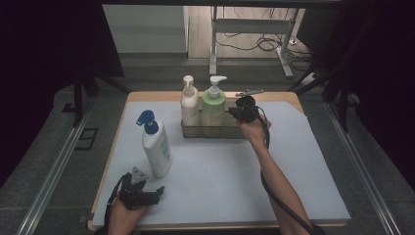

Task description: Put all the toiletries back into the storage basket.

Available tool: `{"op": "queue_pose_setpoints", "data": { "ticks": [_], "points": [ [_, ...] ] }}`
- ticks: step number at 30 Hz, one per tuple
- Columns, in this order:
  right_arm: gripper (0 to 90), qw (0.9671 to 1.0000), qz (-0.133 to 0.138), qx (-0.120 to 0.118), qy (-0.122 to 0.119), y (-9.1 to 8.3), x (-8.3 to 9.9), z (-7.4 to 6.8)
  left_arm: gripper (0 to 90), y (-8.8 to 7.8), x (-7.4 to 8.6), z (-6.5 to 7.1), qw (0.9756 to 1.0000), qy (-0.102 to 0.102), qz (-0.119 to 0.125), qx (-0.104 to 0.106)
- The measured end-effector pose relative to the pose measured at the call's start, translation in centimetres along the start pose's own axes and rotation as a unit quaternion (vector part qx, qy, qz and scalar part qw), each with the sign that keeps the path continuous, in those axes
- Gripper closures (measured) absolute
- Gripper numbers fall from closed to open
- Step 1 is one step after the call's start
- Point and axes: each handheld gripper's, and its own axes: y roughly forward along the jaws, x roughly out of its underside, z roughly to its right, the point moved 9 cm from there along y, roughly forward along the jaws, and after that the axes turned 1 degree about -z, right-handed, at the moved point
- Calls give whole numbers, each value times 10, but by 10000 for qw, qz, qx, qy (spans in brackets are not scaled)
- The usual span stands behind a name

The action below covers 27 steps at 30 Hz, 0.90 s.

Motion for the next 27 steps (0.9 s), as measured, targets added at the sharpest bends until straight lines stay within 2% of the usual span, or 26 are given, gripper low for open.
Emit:
{"op": "queue_pose_setpoints", "data": {
  "ticks": [10, 19, 27],
  "points": [
    [888, 9999, -121, 13, 114, 20, 0, -9, 123, 0, 0, 0, 10000, -1, 2, -1],
    [889, 9988, -245, -161, 380, 26, 5, -10, 123, 0, 0, 0, 10000, -2, 1, 1],
    [888, 9988, -295, -211, 316, 29, 6, -17, 123, 0, 0, 0, 10000, -2, 1, 1]
  ]
}}
